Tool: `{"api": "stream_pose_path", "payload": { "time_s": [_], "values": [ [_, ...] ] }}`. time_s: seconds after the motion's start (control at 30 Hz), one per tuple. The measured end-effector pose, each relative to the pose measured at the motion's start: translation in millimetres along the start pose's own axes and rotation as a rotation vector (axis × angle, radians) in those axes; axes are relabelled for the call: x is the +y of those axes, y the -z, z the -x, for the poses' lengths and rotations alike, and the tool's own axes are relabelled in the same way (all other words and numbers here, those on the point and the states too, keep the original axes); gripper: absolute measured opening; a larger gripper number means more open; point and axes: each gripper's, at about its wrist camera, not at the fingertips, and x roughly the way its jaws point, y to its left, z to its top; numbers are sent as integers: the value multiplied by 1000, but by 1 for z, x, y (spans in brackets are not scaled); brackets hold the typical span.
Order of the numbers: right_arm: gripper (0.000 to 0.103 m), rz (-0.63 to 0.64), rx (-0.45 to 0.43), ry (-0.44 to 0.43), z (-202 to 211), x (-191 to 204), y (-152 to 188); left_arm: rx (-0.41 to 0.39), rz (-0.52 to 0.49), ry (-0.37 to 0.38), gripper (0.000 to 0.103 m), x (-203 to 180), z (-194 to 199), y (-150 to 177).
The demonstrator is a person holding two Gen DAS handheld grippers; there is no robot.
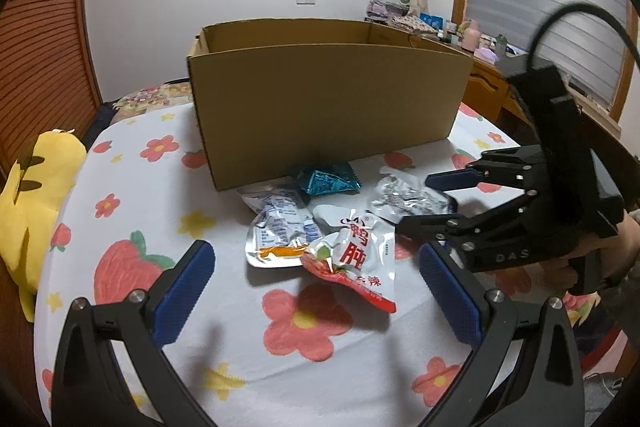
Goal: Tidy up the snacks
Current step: 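Grasp the red-white duck-gizzard pouch with the left tool while the right tool grasps the silver foil packet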
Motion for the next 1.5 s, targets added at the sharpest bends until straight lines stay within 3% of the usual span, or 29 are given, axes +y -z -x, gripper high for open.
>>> {"api": "stream_pose_path", "payload": {
  "time_s": [0.37,0.7,0.87,1.13,1.27,1.4,1.5],
  "values": [
    [66,4,-13,127,25,-22,33,121,-96,17,100,-21,-30,-8],
    [66,-24,-30,104,25,-29,36,238,-132,34,71,-31,-50,-17],
    [67,-32,-31,97,25,-31,36,280,-138,46,69,-34,-58,-19],
    [67,-35,-34,96,25,-32,38,328,-195,11,70,-46,-68,-20],
    [67,-35,-34,96,25,-32,38,336,-186,29,70,-50,-72,-21],
    [67,-36,-34,95,25,-32,38,330,-188,65,53,-54,-69,-20],
    [67,-36,-34,95,25,-32,37,311,-206,47,49,-56,-65,-18]
  ]
}}
